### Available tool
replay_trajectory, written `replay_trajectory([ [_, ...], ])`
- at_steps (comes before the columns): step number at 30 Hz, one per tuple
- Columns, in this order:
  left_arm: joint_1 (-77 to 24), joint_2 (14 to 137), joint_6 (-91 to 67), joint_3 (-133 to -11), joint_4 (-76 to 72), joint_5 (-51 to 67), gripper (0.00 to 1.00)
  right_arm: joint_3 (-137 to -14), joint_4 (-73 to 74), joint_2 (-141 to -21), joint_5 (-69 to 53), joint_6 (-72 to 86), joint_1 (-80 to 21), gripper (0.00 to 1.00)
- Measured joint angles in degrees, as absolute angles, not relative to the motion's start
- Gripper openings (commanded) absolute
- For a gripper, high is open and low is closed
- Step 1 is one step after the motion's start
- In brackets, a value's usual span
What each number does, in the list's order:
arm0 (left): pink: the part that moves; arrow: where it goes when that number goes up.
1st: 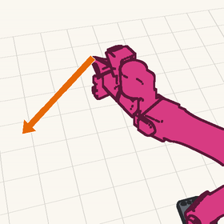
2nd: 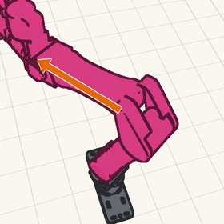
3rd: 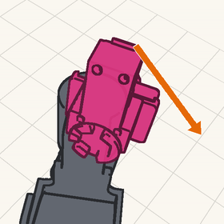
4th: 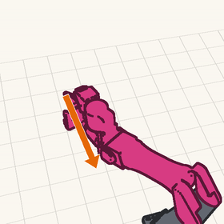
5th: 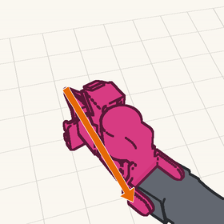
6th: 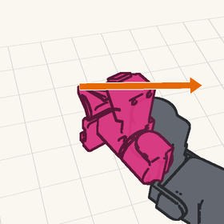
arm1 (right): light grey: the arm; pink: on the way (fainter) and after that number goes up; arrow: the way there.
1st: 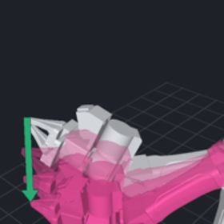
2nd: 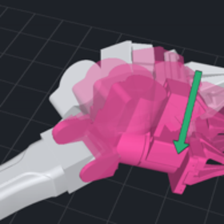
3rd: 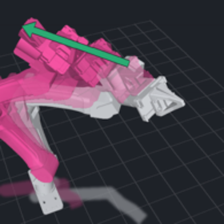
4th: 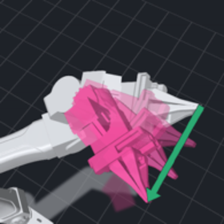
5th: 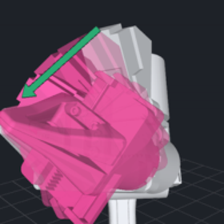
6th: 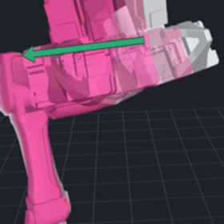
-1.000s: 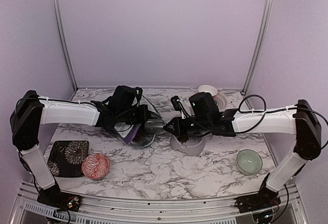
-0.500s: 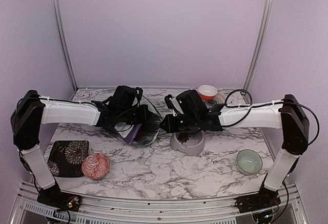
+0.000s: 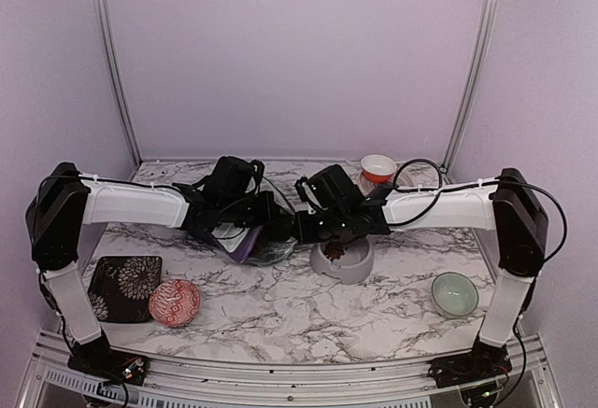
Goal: Serve the pet food
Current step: Collect the pet food from the pet food bag.
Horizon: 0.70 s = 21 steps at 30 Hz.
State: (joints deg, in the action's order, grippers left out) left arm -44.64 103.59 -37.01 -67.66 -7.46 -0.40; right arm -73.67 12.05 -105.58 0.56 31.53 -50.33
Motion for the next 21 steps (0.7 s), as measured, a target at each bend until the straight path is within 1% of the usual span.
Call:
replay_trajectory([
  [10, -44.9, 104.6, -37.1, -68.6, -7.3, -0.5, 0.00, -76.4, 15.3, -107.5, 3.0, 31.5, -51.0, 0.00],
  [21, -45.1, 105.3, -37.2, -69.3, -6.9, -0.5, 0.00, -77.1, 15.2, -109.0, 3.4, 31.5, -51.2, 0.00],
])
